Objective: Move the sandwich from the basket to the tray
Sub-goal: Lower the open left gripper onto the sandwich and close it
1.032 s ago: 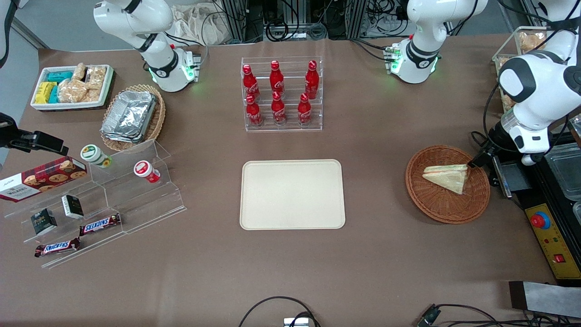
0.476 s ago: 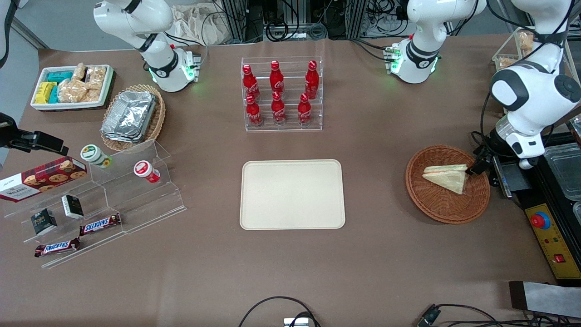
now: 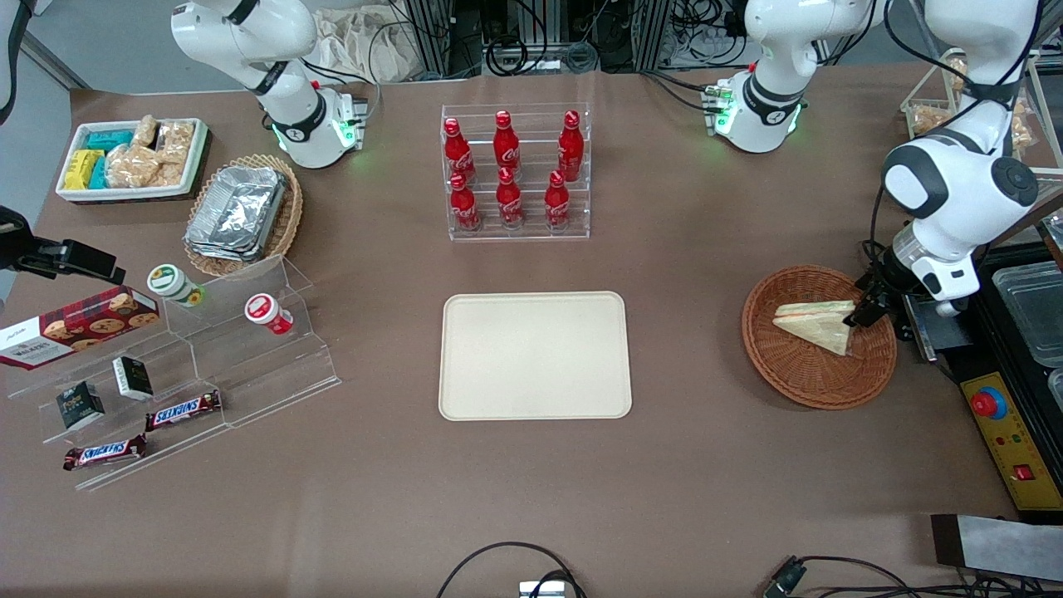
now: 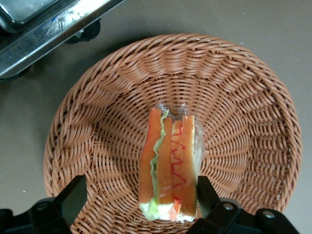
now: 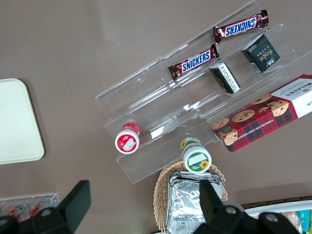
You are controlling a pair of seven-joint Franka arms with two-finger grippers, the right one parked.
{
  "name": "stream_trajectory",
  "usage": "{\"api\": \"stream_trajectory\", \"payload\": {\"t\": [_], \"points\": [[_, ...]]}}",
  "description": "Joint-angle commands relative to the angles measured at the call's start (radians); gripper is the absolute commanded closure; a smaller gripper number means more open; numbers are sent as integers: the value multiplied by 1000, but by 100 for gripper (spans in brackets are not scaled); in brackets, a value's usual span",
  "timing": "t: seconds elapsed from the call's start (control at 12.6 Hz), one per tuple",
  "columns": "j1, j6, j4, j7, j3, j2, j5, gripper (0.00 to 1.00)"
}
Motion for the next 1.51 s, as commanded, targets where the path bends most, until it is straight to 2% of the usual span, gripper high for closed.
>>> {"api": "stream_trajectory", "payload": {"t": [0.0,0.4,0.71,0.79,0.95,1.03,1.43], "points": [[-21,54,-14,-41,-6,14,-10,0],[-55,81,-16,-72,-6,37,-12,0],[-55,84,-11,-67,-4,54,-10,30],[-57,84,-11,-66,-6,55,-10,45],[-63,84,-11,-63,-6,55,-10,82],[-63,83,-10,-60,-4,54,-10,90],[-63,55,-1,-53,-6,6,22,93]]}}
